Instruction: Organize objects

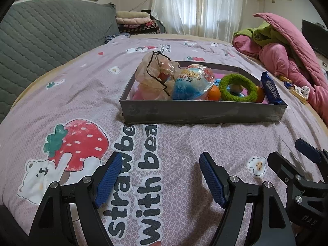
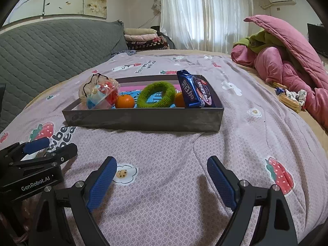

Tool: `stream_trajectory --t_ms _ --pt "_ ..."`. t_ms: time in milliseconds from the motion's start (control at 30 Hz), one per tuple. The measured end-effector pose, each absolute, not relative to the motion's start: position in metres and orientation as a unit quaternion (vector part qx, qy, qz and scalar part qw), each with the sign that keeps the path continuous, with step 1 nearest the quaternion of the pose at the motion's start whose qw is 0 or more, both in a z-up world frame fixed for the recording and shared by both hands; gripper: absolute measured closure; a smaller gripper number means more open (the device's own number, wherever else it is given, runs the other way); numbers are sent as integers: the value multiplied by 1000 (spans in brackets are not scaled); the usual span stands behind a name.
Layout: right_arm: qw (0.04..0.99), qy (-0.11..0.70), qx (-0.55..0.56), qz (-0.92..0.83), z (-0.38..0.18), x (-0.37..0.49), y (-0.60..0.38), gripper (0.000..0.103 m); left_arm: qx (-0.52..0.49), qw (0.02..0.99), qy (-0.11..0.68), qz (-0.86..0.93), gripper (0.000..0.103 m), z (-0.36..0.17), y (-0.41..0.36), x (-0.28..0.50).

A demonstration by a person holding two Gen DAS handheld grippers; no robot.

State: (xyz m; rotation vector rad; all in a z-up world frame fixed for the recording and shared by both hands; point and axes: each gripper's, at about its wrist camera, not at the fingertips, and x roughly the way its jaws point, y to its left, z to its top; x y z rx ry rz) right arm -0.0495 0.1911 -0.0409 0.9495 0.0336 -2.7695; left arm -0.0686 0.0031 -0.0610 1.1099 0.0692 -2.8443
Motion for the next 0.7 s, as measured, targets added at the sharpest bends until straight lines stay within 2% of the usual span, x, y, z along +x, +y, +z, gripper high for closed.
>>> stream_trajectory --t_ms 700 --pt "112 17 317 -942 -39 -49 189 13 350 36 15 -936 24 -62 4 -70"
